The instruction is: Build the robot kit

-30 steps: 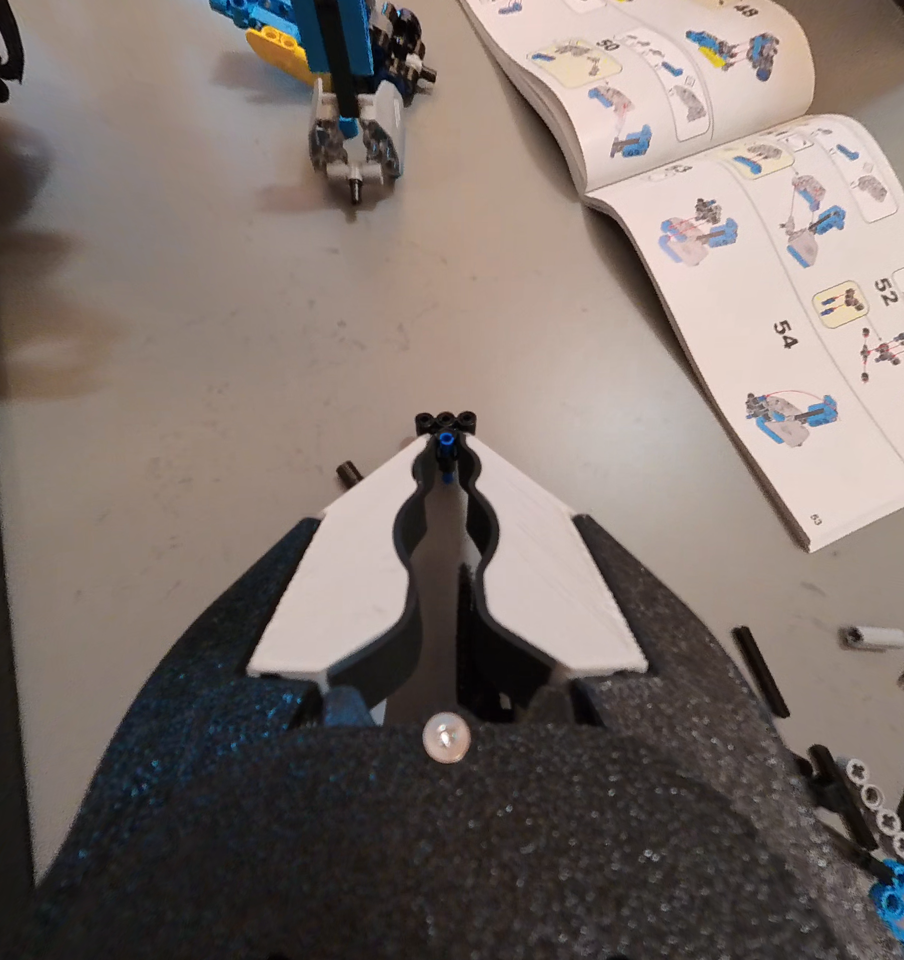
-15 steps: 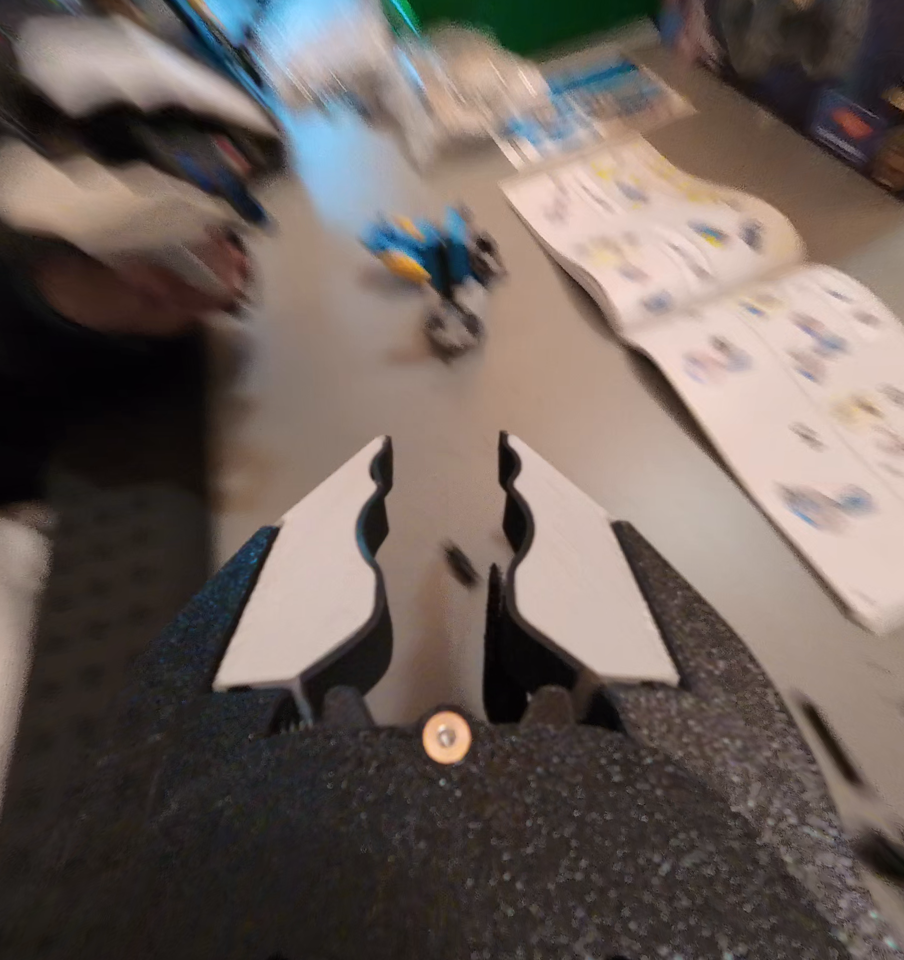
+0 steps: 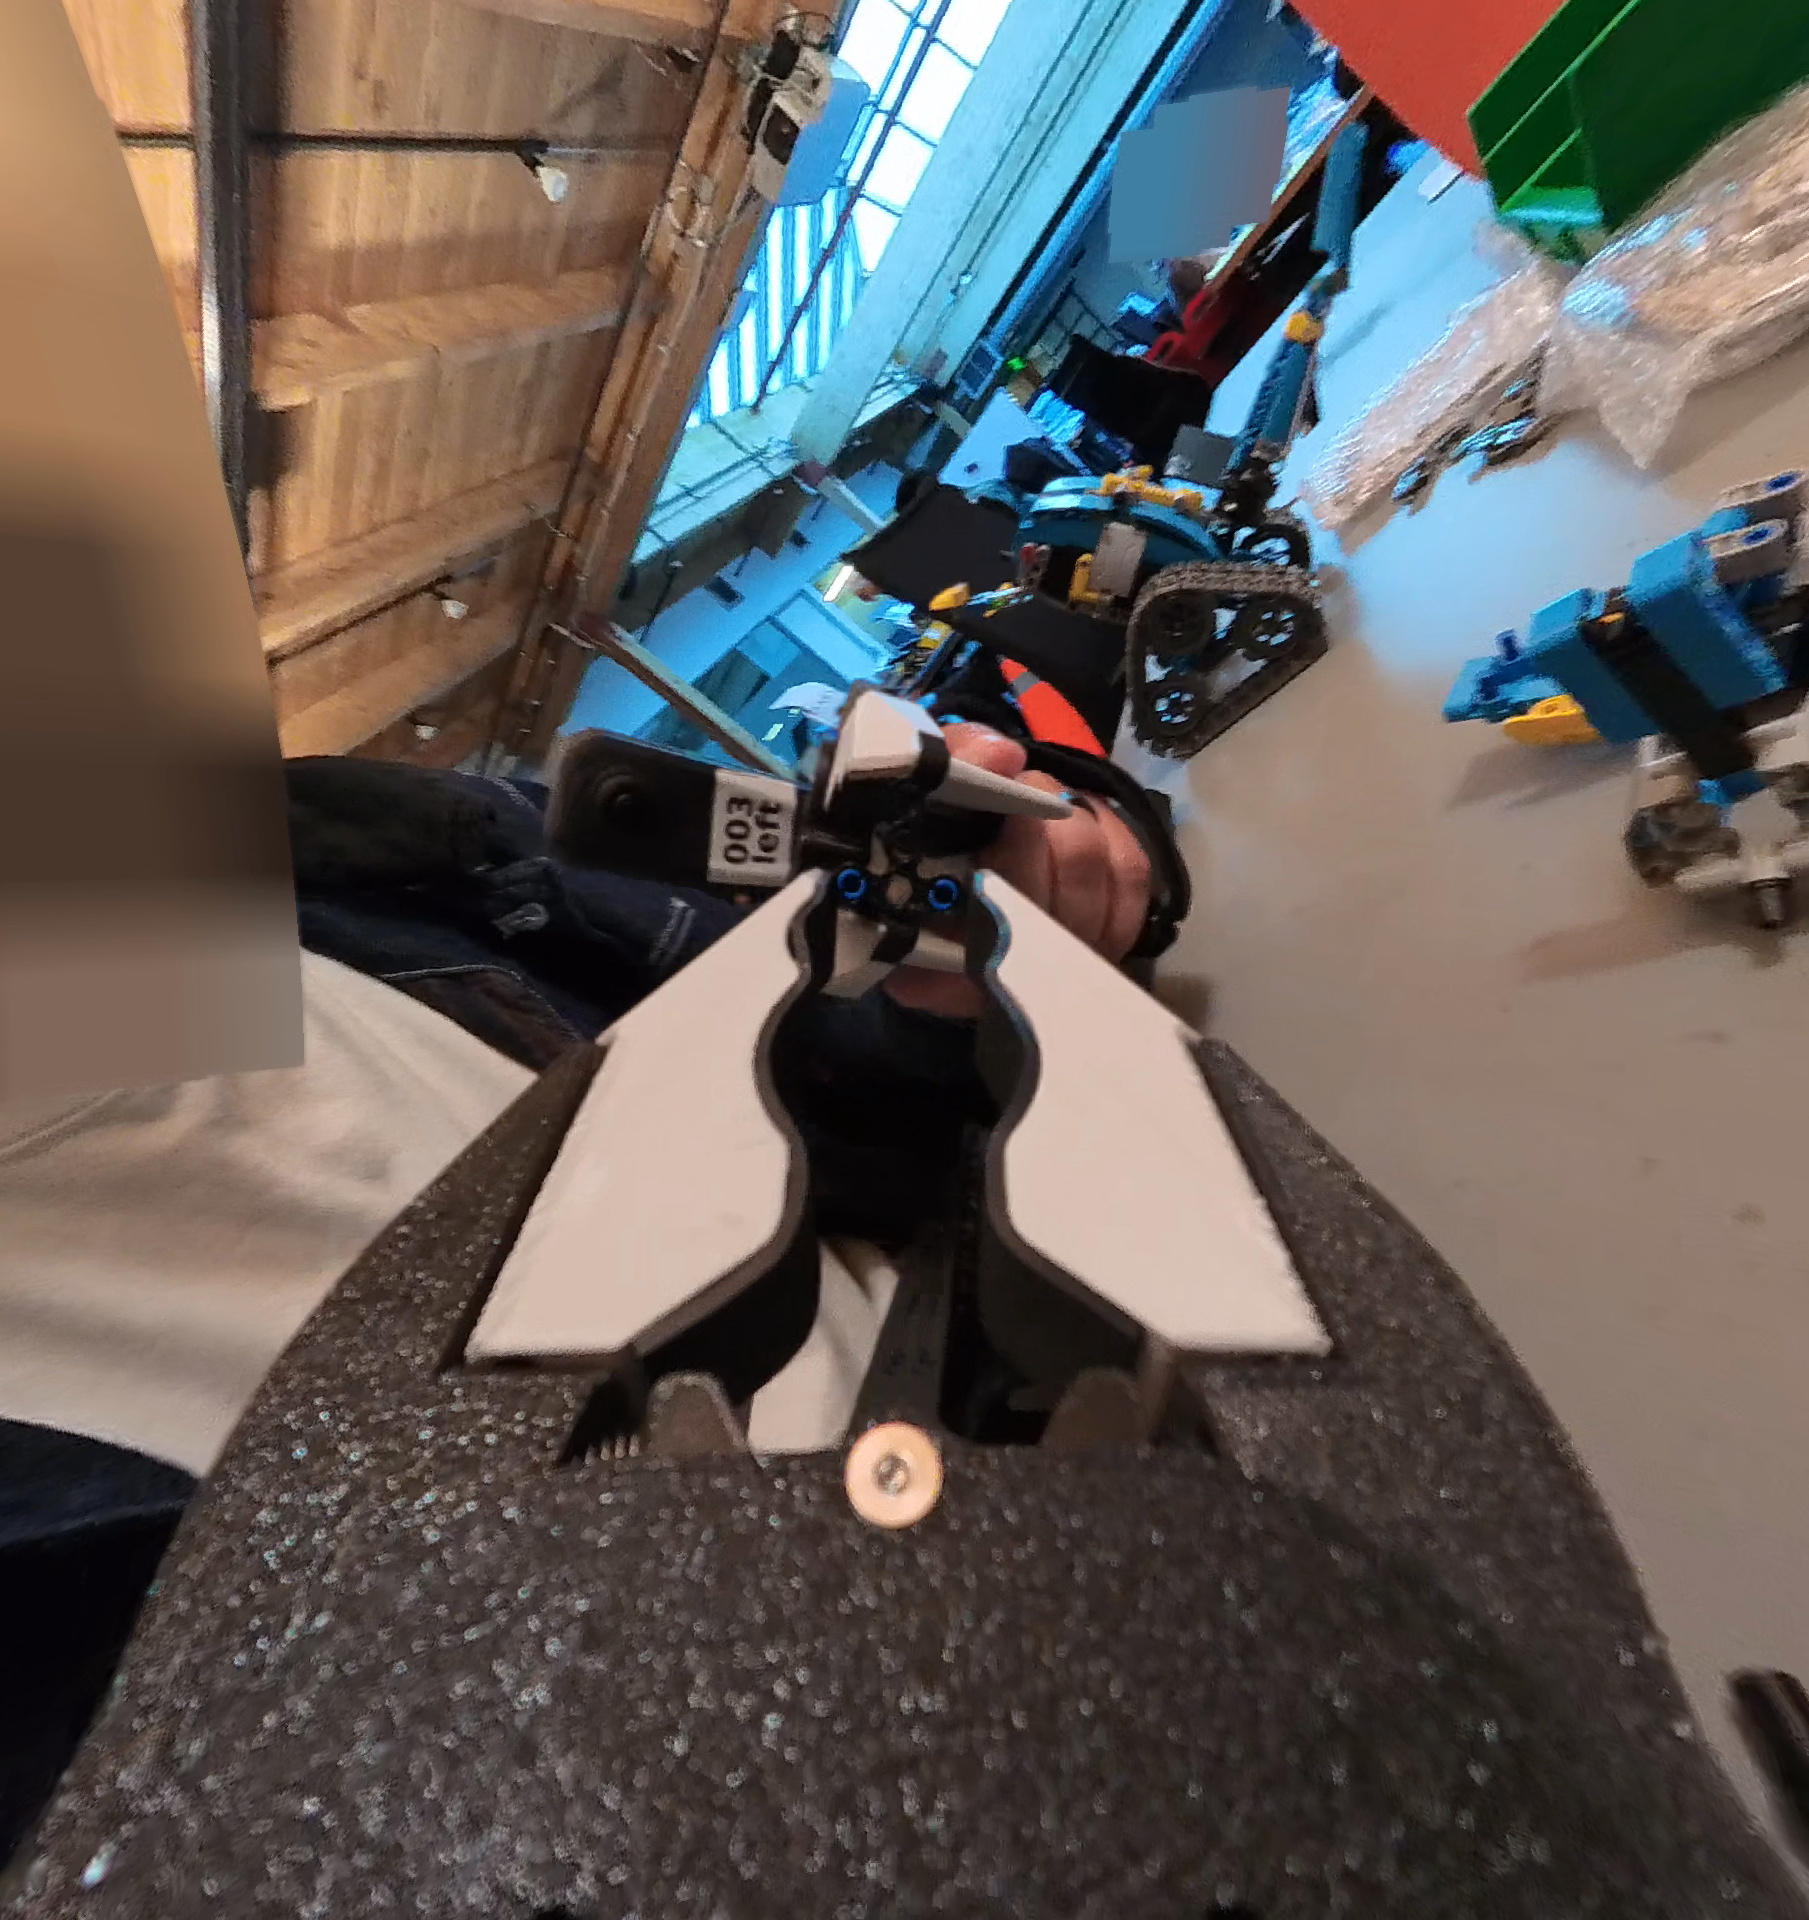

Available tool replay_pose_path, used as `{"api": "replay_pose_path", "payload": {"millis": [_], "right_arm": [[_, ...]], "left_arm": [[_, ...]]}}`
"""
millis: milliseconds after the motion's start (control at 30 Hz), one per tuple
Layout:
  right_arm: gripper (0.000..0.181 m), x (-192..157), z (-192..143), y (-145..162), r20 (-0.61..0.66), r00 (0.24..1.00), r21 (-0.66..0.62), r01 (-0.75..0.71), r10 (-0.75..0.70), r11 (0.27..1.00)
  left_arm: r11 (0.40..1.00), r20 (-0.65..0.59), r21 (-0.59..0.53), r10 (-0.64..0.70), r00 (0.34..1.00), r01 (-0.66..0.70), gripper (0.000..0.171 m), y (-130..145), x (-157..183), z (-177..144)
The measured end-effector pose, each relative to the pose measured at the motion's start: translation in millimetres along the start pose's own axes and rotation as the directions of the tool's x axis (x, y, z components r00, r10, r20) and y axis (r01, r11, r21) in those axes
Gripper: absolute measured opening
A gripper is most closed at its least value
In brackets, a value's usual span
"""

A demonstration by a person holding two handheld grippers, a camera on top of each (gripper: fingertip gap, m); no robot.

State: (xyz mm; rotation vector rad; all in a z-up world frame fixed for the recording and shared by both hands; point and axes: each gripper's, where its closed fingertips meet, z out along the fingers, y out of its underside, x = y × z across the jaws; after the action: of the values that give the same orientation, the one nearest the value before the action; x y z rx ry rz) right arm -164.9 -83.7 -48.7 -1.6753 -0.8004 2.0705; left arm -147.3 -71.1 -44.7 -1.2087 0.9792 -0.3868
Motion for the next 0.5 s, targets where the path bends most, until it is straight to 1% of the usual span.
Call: {"api": "replay_pose_path", "payload": {"millis": [33, 100, 133, 167, 200, 233, 267, 333, 400, 500], "right_arm": [[0.023, 2, -2, -1, -0.025, 0.999, -0.007, 0.027, -0.027, 1.0], [0.023, 7, -9, -3, -0.095, 0.991, -0.021, 0.093, -0.095, 0.995], [0.023, 10, -12, -4, -0.135, 0.981, -0.031, 0.14, -0.143, 0.99], [0.023, 11, -15, -5, -0.16, 0.97, -0.038, 0.181, -0.185, 0.983], [0.023, 13, -17, -4, -0.192, 0.955, -0.057, 0.219, -0.226, 0.974], [0.023, 16, -18, -3, -0.226, 0.936, -0.081, 0.258, -0.27, 0.963], [0.023, 16, -17, -2, -0.235, 0.924, -0.094, 0.288, -0.303, 0.953], [0.023, 11, -14, -2, -0.22, 0.918, -0.096, 0.315, -0.329, 0.944], [0.023, 5, -11, 0, -0.197, 0.911, -0.105, 0.348, -0.363, 0.932], [0.023, 10, -5, 10, -0.207, 0.896, -0.165, 0.364, -0.393, 0.917]], "left_arm": [[0.999, -0.016, -0.007, -0.042, 0.999, 0.042, 0.023, 1, 0, 0], [0.986, -0.072, -0.023, -0.168, 0.983, 0.166, 0.023, 6, 0, 0], [0.971, -0.089, -0.03, -0.238, 0.967, 0.236, 0.024, 8, -4, 0], [0.945, -0.122, -0.023, -0.326, 0.938, 0.325, 0.024, 7, -6, -1], [0.9, -0.186, -0.03, -0.432, 0.882, 0.435, 0.024, 7, -4, -1], [0.842, -0.252, -0.058, -0.532, 0.808, 0.537, 0.024, 7, -1, -1], [0.785, -0.297, -0.089, -0.608, 0.737, 0.612, 0.026, 8, 1, 0], [0.696, -0.347, -0.109, -0.695, 0.629, 0.709, 0.027, 7, -2, -1], [0.63, -0.37, -0.124, -0.746, 0.553, 0.767, 0.026, 7, -5, -2], [0.571, -0.424, -0.129, -0.771, 0.476, 0.811, 0.022, 2, -5, -6]]}}
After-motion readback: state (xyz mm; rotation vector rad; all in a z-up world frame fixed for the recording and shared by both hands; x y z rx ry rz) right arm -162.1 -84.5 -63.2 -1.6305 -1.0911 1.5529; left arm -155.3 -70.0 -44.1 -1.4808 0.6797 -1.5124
